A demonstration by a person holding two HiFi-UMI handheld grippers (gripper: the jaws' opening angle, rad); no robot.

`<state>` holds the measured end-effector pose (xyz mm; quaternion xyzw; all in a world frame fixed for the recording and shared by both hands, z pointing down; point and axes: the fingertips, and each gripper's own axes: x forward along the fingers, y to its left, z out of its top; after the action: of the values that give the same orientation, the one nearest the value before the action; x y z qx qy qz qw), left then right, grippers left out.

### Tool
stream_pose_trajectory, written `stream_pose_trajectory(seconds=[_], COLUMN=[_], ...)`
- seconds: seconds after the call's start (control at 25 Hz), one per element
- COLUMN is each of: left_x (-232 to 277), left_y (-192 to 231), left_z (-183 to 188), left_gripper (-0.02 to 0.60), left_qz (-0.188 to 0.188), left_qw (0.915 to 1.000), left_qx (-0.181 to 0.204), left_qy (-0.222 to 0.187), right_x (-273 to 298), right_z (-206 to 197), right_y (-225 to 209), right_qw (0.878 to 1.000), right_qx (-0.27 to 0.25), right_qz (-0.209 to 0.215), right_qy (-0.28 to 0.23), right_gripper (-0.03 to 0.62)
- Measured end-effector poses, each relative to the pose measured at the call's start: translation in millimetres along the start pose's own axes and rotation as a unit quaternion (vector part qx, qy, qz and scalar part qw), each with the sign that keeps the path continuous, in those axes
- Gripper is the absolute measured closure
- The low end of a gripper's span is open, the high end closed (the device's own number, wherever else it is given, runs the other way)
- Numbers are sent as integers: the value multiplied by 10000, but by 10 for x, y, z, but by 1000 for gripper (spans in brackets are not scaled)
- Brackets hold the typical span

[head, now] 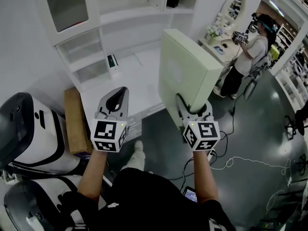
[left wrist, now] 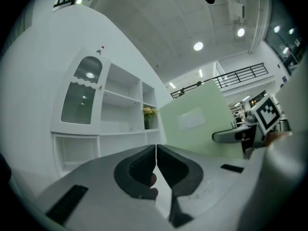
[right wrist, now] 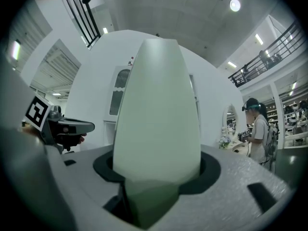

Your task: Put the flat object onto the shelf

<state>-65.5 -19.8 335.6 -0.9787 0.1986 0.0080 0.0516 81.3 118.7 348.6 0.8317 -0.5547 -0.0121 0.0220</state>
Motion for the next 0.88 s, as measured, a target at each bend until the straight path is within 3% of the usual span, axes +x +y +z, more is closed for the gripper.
stream_pose_trajectory(seconds=[0.88], left_x=[1256], left_y=[541], left_z=[-171], left_gripper=[572], left_qz=[122], left_qw=[9998], left_qx=[-158], left_qy=[10], right_x=[1359], right_z=[-105], right_y=[-422], right_qw=[9996], right_qx=[-75], right_qz=[227], right_qy=[165], right_gripper=[324])
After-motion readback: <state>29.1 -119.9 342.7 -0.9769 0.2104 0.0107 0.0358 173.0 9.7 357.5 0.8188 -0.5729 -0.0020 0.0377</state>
